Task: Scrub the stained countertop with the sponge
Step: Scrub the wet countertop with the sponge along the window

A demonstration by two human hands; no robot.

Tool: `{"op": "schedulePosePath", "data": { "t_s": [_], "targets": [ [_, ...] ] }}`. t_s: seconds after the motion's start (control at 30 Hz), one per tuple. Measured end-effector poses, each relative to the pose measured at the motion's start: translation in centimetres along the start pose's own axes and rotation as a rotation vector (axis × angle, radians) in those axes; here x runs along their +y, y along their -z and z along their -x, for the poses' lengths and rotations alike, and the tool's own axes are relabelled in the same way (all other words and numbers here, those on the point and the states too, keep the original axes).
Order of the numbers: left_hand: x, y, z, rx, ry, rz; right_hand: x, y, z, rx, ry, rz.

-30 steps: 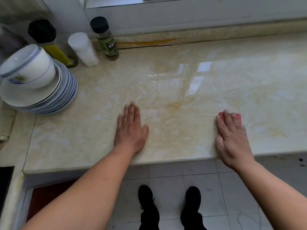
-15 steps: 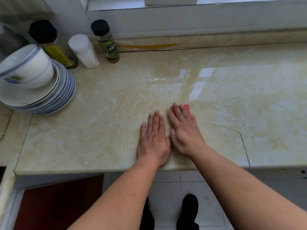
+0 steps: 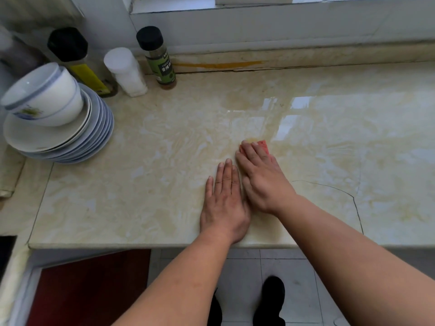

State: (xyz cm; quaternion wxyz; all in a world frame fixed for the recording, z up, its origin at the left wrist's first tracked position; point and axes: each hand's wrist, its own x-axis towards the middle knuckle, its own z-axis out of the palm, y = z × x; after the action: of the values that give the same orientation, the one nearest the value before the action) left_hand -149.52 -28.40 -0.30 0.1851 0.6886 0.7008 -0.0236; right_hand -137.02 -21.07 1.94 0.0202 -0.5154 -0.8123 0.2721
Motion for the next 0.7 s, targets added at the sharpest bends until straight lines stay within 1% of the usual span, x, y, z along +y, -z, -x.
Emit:
{"op": "schedulePosePath", "data": {
  "t_s": [0.1,0.2,0.33,0.43,0.57,0.7],
  "targets": [
    [-0.1,-0.1,-0.1,-0.003,-0.006,-0.021,1.0,-1.0,3.8,0.006,0.048,0.016],
    [0.0,-0.2,-0.1,0.013,-0.006,-0.003,1.9,-1.6,6.6,0.039,-0.017,0.005],
    [0.0,-0.4,-0.1,0.014,0.0,-0.008,2.5,-0.5,3.5,0.044,-0.156,0.033],
    [0.0,-0.4,-0.1,0.008,0.005,-0.005,2.7,0.4,1.8,0.053,-0.222,0.052],
    [0.1,-0.1,-0.1,-0.025,0.012,-0.021,2.3,-0.1,3.9,0.048,-0.264,0.051],
    [0.1,0.1,-0.2,-0.038,0.013,-0.01,2.1,-0.9,6.3,0.056,-0.265,0.099]
  ]
}}
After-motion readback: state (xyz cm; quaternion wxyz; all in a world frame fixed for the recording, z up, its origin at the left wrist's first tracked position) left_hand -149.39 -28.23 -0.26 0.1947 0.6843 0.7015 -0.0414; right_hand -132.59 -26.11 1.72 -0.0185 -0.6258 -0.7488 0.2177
